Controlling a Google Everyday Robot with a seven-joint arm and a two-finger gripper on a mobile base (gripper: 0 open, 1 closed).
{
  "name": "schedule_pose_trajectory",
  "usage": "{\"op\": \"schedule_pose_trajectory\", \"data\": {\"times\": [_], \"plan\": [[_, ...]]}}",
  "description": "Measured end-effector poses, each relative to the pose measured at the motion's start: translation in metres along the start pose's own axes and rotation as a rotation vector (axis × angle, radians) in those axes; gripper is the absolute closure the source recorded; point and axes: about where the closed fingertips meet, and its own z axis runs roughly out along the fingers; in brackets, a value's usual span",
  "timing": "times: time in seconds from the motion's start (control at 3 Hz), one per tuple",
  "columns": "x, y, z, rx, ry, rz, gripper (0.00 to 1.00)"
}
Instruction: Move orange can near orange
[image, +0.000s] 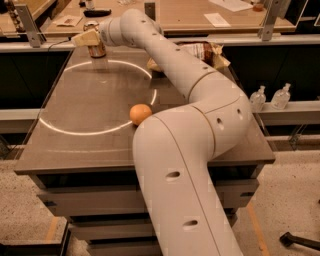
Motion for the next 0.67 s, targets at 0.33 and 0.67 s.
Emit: {"op": "schedule_pose_trajectory", "data": {"times": [0.33, 0.67], "plan": [[0.002, -0.006, 0.01, 0.039, 0.007, 0.006, 0.0], [0.002, -0.009, 0.022, 0.051, 0.006, 0.007, 0.0]]}}
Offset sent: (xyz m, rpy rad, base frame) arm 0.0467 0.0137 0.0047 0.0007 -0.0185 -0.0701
